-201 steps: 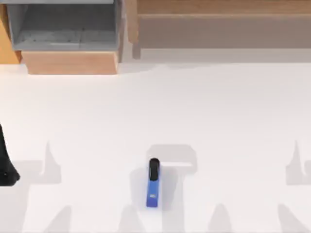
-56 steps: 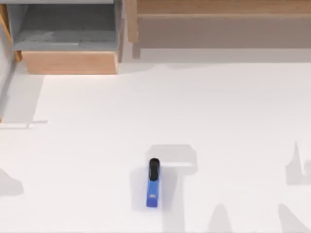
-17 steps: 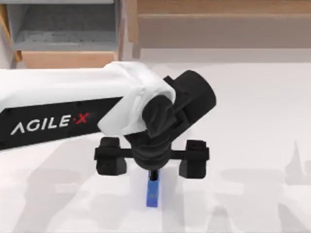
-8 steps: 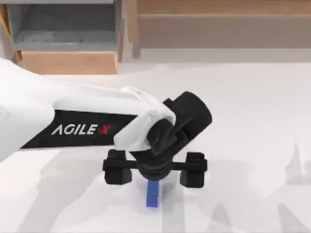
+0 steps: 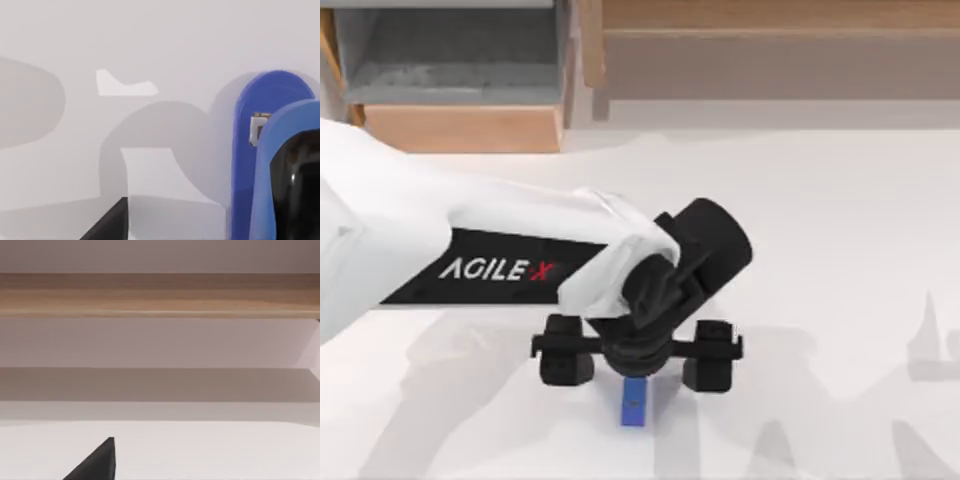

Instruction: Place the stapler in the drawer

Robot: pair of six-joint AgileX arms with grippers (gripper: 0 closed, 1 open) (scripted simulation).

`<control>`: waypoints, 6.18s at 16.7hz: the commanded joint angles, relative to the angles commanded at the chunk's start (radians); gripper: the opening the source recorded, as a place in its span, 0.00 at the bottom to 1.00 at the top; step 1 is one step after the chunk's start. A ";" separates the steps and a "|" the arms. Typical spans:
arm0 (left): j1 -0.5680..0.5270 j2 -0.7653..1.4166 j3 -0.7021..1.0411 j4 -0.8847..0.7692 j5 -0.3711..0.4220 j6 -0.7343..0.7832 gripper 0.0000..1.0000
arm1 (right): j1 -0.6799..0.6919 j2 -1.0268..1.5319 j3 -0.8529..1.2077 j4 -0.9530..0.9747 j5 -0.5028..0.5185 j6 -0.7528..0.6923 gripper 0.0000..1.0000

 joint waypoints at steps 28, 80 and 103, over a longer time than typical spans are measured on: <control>-0.003 -0.059 0.057 -0.113 0.001 -0.001 0.00 | 0.000 0.000 0.000 0.000 0.000 0.000 1.00; 1.232 0.413 0.824 -0.366 0.238 1.184 0.53 | 0.000 0.000 0.000 0.000 0.000 0.000 1.00; 1.257 0.256 0.698 -0.087 0.370 1.266 1.00 | 0.000 0.000 0.000 0.000 0.000 0.000 1.00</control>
